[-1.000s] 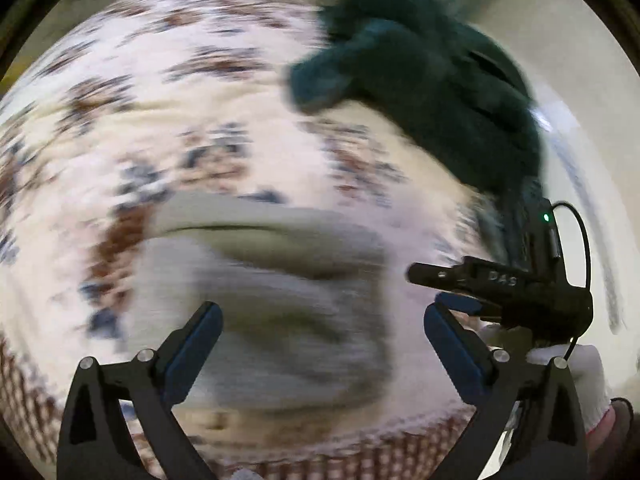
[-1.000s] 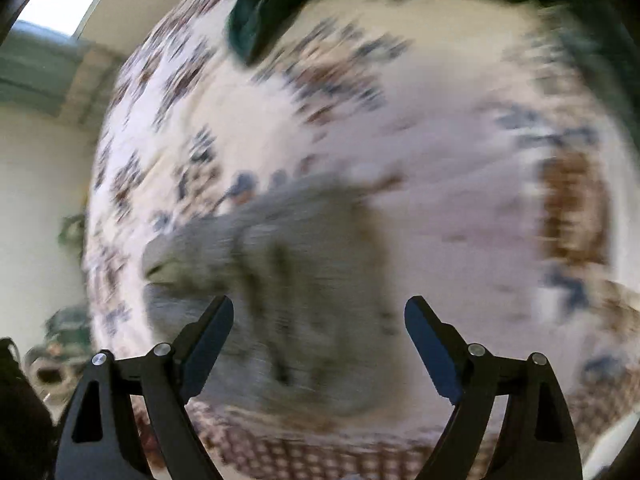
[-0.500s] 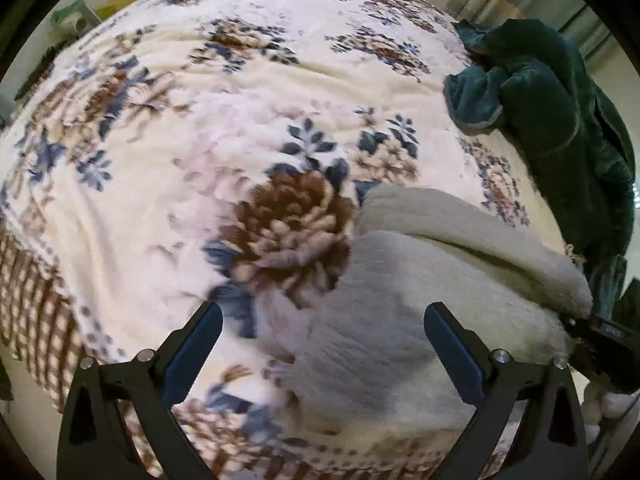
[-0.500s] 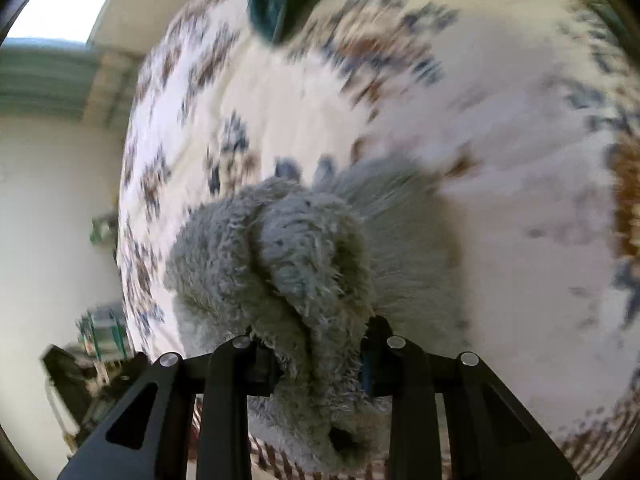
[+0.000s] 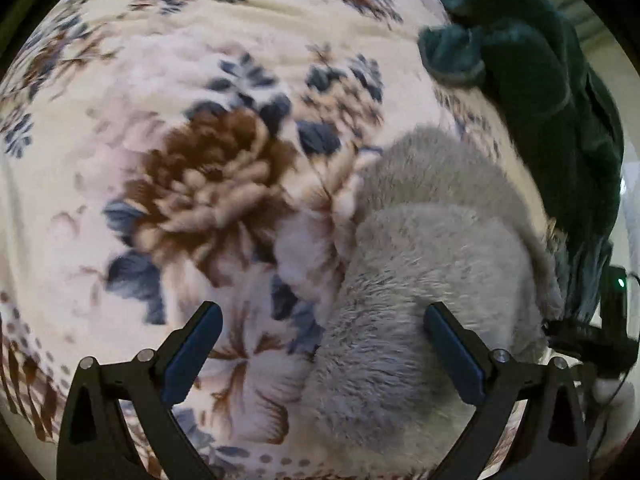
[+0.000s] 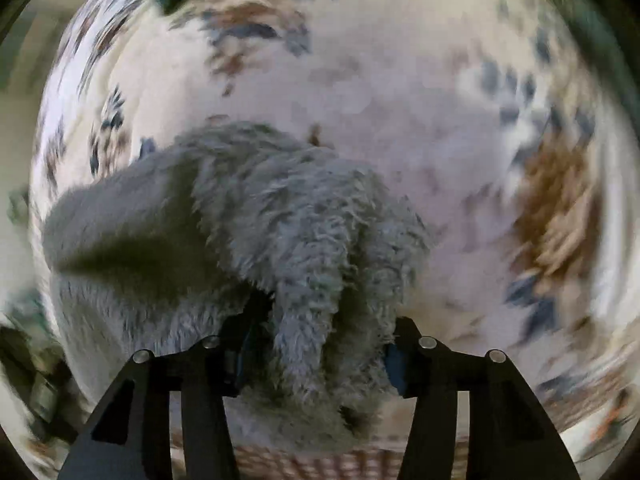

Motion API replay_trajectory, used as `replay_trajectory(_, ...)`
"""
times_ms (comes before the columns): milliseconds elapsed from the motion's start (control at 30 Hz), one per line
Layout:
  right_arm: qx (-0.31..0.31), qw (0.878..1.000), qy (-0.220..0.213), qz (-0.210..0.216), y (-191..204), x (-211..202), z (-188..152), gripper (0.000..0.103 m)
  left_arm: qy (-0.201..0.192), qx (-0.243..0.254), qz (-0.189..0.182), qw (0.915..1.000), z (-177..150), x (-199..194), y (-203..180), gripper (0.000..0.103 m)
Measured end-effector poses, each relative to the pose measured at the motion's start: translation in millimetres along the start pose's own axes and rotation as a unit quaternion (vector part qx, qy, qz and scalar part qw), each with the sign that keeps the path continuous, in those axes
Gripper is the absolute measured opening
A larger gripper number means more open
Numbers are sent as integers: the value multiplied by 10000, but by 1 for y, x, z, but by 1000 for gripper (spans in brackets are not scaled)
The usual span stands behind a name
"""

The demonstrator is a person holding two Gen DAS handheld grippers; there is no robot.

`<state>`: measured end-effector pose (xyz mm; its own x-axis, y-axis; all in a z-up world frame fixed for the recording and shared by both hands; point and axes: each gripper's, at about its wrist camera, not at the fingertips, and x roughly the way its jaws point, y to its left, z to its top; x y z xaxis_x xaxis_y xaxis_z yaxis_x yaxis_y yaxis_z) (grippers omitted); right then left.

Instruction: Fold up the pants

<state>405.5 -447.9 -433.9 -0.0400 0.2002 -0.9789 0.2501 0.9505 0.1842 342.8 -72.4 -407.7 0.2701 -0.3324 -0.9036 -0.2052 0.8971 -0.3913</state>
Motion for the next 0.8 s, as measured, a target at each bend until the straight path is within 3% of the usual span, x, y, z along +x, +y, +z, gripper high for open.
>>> replay_trajectory(100,-547,9958,-629,-381,34,-51,-4,60,-263,-98,-230,9993,7,-11,1,103)
replay_trajectory(200,-1547,9822,-951,-477,96,-88,-2,69,-98,-1,-524,9986,9,9,-5,103)
replay_trajectory(300,-2722,9596,-608,-371,181,-79,11,69,165,24,-811,9966,1,32,-6,103)
replay_trajectory(367,-3446,9372,-273,-469,239,-54,19,69,209,-7,-904,9957,-9,38,-5,103)
replay_trajectory(467,-4316,8948,389,-1073,303,7,26,69,203,-168,-989,9948,-16,38,-1,103)
replay_trajectory(667,-5074,8283,1471,-1865,337,77,26,68,251,-224,-1099,9934,-19,41,5,103)
replay_trajectory(733,-5163,8173,1614,-1986,342,88,30,55,266,-258,-1142,9928,-19,43,9,103)
replay_trajectory(800,-4985,8268,1735,-1945,344,91,41,43,279,-292,-1180,9922,-17,45,12,103)
